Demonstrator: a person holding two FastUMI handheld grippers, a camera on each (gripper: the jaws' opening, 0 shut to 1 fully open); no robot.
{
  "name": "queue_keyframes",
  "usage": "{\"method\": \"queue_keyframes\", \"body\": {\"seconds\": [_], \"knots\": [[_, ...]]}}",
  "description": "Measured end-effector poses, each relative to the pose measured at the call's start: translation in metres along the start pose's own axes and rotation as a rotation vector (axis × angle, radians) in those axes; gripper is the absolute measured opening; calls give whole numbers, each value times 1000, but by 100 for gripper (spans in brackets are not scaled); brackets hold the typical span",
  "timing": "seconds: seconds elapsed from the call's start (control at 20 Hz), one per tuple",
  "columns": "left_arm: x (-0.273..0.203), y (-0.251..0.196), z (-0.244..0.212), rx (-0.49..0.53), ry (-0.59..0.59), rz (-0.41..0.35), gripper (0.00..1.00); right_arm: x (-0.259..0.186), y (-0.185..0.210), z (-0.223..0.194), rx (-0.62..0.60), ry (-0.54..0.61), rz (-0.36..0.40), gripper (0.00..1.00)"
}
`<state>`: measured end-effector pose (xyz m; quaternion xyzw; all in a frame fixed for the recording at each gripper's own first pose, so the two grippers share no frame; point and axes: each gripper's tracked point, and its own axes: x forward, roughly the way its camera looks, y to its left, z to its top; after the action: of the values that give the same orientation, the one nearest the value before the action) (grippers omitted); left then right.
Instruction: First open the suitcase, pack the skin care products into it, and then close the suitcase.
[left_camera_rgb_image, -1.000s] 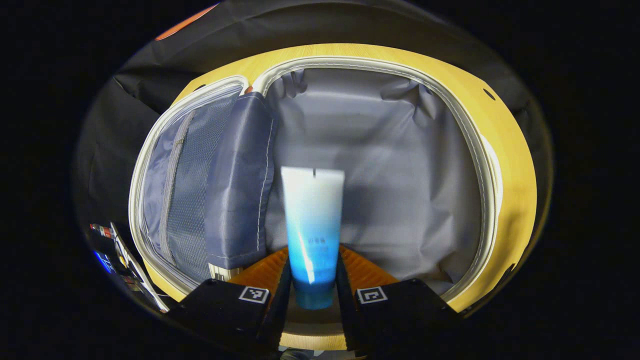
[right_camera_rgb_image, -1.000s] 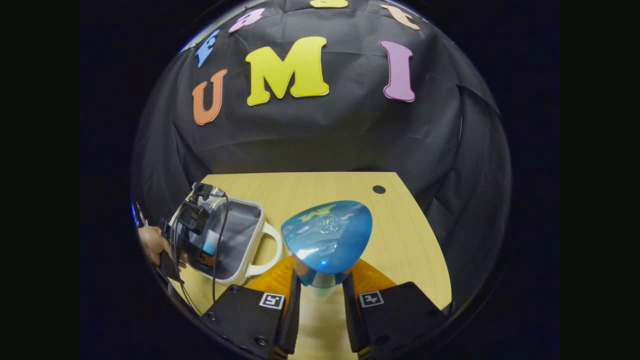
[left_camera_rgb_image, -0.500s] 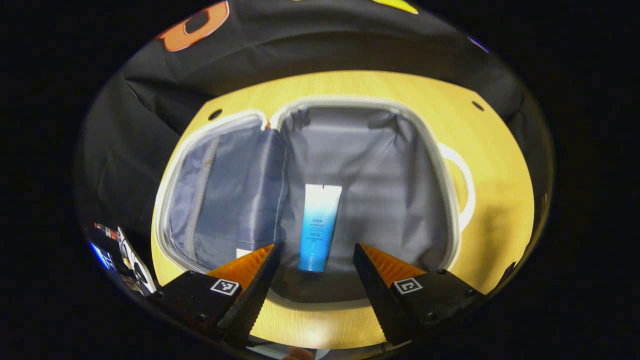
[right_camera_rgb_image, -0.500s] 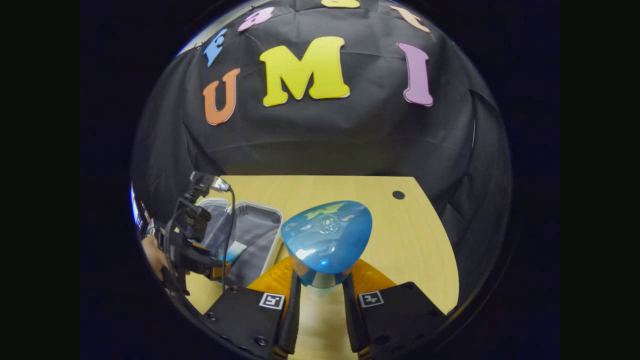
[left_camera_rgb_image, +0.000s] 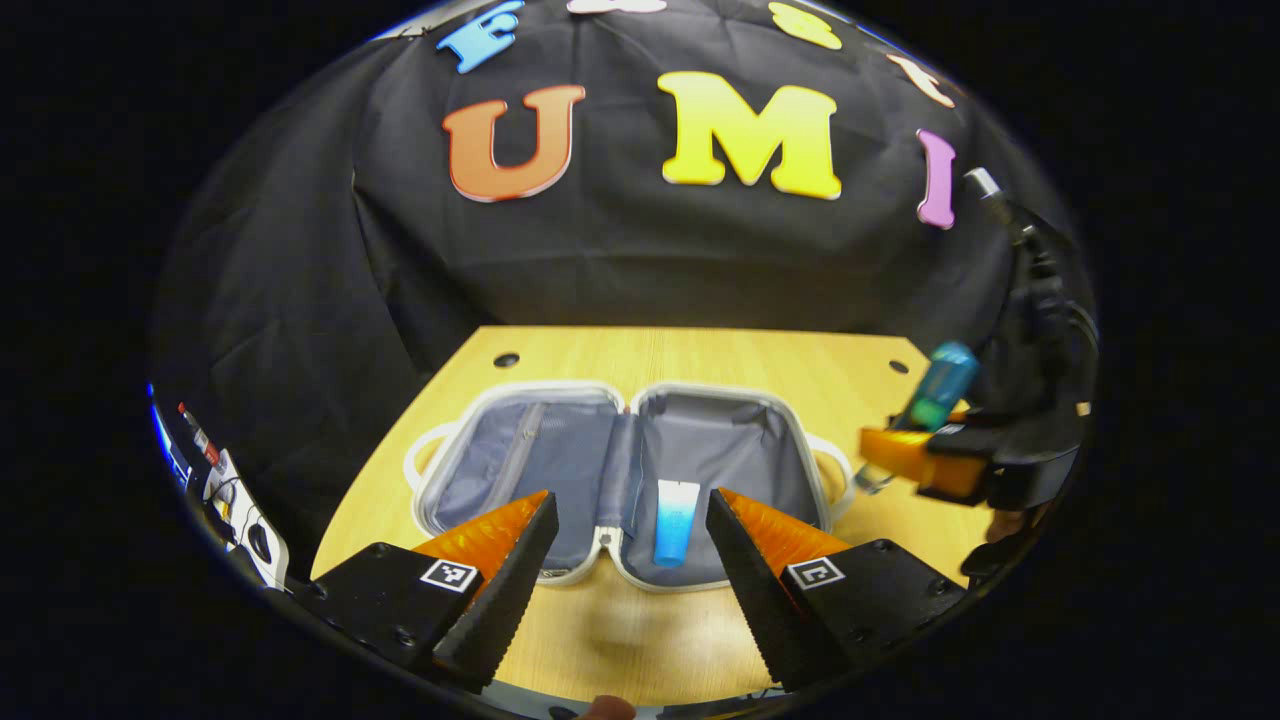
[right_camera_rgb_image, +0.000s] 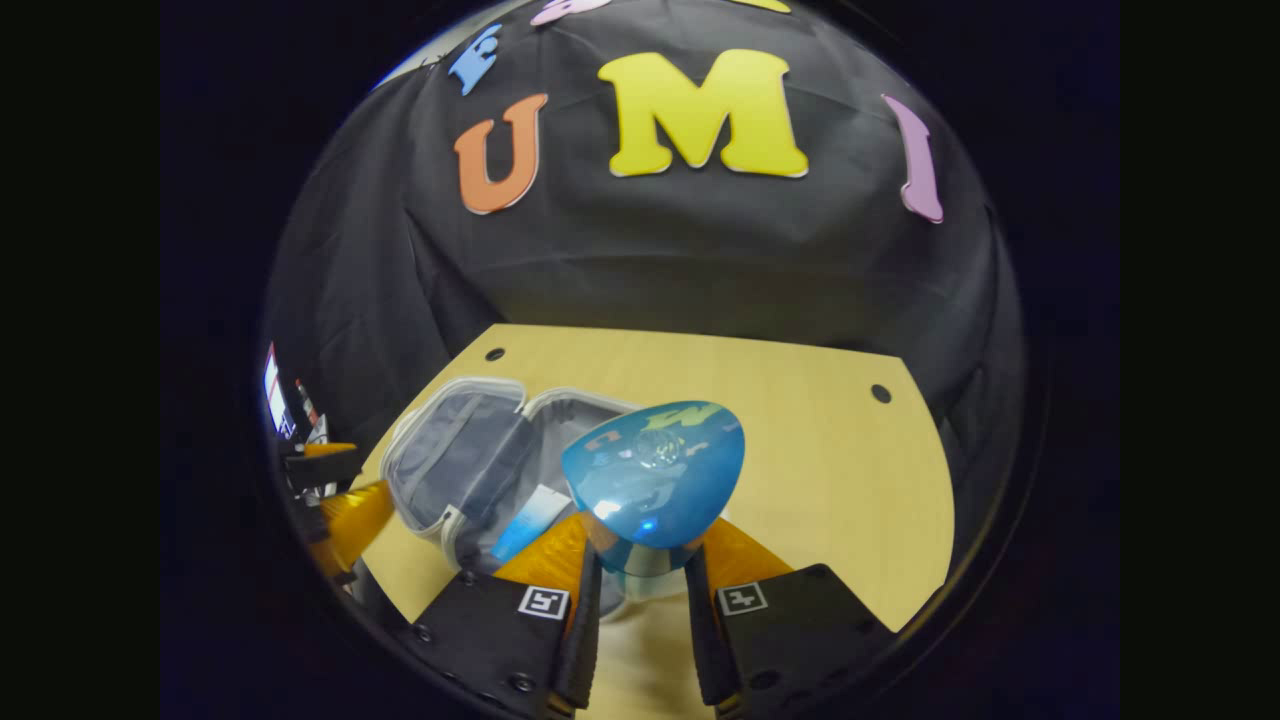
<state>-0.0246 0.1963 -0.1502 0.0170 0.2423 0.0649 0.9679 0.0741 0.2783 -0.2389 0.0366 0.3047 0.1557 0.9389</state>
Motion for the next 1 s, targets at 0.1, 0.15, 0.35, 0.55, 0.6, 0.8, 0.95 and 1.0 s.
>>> {"method": "queue_keyframes", "body": {"seconds": [0.1, 0.15, 0.35, 0.55, 0.6, 0.8, 0.95, 1.0], "knots": [[-24, 13, 19, 18, -100, 2, 96, 23, 27, -17, 6, 60, 31, 37], [-33, 16, 29, 28, -152, 0, 96, 35, 38, -29, 10, 96, 49, 37], [-68, 31, 60, 82, -288, 10, 96, 68, 55, -72, -3, 226, 6, 37], [-81, 43, 70, 76, -334, 21, 95, 82, 58, -102, 17, 350, -51, 37], [-81, 45, 71, 68, -338, 24, 96, 86, 59, -104, 39, 363, -65, 35], [-70, 60, 62, 44, -309, 29, 96, 102, 50, -104, 115, 413, -142, 37], [-63, 75, 53, 20, -282, 45, 96, 117, 46, -103, 181, 449, -172, 37], [-61, 81, 51, 5, -271, 53, 96, 121, 44, -103, 196, 459, -182, 37]]}}
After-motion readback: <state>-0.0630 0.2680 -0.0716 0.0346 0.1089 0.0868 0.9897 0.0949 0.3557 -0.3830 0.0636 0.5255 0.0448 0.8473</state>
